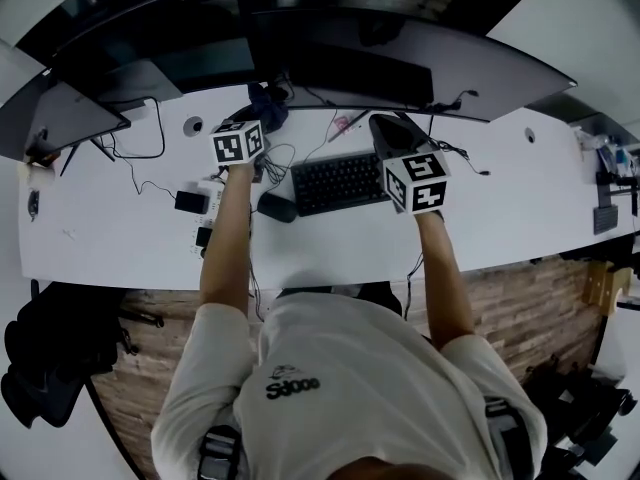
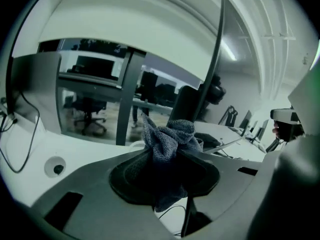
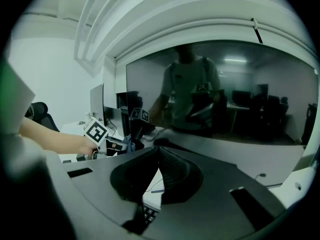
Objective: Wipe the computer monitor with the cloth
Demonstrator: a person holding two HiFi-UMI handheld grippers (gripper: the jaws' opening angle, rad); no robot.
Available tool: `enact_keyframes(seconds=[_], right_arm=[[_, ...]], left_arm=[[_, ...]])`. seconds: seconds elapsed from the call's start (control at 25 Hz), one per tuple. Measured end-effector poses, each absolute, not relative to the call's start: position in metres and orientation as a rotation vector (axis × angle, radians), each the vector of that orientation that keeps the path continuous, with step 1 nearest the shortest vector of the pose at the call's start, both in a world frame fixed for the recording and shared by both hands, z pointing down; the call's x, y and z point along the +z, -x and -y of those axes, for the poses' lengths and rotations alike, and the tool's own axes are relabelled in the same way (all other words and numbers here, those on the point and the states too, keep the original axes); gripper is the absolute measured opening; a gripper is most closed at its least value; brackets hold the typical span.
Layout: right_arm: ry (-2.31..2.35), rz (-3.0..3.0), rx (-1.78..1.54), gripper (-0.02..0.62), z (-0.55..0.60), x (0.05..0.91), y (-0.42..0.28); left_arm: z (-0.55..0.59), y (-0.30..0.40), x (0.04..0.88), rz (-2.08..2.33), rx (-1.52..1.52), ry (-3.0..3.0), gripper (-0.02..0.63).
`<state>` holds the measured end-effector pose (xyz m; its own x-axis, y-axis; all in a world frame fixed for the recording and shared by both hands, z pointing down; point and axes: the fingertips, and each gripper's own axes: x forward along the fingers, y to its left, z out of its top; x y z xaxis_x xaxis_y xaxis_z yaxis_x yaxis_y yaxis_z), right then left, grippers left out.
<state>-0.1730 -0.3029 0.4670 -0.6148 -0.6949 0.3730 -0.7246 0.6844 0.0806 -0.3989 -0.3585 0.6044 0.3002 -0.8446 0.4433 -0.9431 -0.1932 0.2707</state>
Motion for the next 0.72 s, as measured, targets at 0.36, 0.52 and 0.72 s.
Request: enact_keyframes(seconds=[0.36,0.52,0.72], right_arm=[[-1.168,2.492,0.244,0.006,0.311,0.487,0.150],[-1.181,2.475,0.284,0.006,0.312,0.494,0.137],[-1.188,2.441,0.344,0.005,0.313,0.504,0.119]], left_arm=[[0.362,0.402,0.644,1.496,0.003,-1.888,0.137],[0.361,0.395,0.660,1.451,-0.081,-1.811,0.137],[0.363,0.379,0.666,1.392,-0.160,-1.759,0.137]])
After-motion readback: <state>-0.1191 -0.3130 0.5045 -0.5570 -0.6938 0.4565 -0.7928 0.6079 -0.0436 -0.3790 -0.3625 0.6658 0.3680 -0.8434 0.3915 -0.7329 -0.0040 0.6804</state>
